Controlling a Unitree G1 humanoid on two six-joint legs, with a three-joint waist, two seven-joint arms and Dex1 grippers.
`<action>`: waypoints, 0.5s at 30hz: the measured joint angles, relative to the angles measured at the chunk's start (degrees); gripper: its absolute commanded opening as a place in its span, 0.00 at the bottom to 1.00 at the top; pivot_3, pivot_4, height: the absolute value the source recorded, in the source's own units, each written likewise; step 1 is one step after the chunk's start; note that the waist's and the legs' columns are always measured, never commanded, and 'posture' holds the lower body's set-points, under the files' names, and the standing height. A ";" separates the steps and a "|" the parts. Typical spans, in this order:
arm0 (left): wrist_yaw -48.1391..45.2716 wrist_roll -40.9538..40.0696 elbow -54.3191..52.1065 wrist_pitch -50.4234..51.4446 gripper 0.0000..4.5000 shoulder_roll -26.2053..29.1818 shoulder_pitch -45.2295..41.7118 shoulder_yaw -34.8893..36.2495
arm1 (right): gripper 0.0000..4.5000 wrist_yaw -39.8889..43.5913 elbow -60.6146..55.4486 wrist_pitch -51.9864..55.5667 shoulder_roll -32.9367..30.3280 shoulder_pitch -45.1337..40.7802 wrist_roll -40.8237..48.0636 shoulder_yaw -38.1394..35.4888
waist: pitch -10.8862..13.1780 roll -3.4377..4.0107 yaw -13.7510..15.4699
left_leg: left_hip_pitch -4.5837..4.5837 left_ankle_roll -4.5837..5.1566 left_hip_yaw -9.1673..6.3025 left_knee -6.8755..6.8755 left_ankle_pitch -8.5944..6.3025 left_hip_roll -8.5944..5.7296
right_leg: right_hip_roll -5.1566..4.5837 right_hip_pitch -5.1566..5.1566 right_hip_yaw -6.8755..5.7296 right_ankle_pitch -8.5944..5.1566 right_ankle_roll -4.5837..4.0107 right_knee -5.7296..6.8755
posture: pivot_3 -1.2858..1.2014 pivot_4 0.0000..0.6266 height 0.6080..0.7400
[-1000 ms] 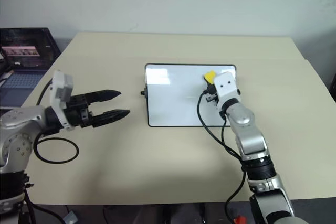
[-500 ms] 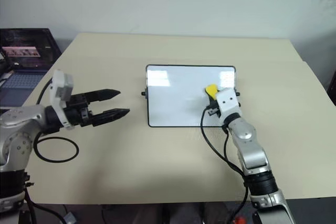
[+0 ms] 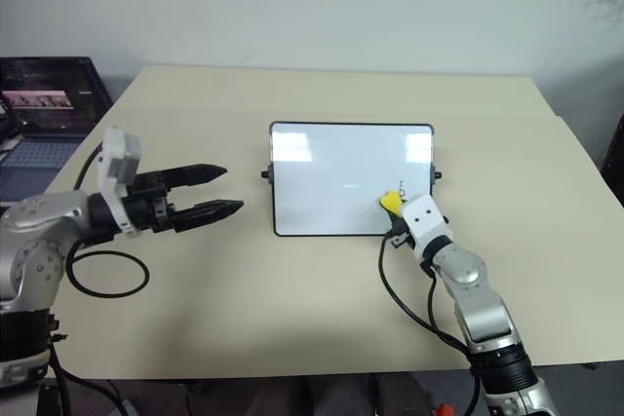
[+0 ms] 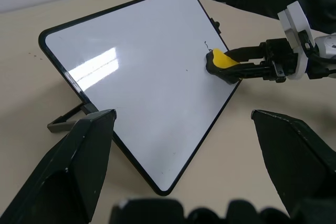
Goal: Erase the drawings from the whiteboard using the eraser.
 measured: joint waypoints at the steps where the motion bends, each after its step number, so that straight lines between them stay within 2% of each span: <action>1: 0.00 0.11 0.02 -0.06 1.00 0.00 -0.01 0.00 | 0.23 0.08 0.11 0.30 0.00 -0.47 0.01 0.01 | 0.00 0.01 -0.03 | 0.01 0.00 0.02 0.00 0.00 0.00 | 0.00 0.00 0.02 0.01 0.02 0.00 | 0.52 0.24 1.00; 8: 0.02 0.33 0.02 -0.78 1.00 -0.14 -0.07 -0.03 | 0.23 -0.02 1.10 5.50 -0.02 -8.36 0.06 -1.06 | 0.05 0.07 -0.05 | -0.03 0.05 0.09 0.00 0.03 -0.02 | 0.00 -0.09 0.14 0.09 0.08 0.00 | 0.52 0.24 1.00; 15: 0.08 0.50 0.03 -0.84 1.00 -0.52 -0.07 -0.05 | 0.23 -0.87 1.71 9.93 -0.42 -15.83 -0.12 -2.84 | 0.07 0.09 0.09 | -0.59 0.03 0.08 -0.11 0.01 -0.03 | 0.01 -0.56 0.10 0.08 -0.02 -0.05 | 0.52 0.24 1.00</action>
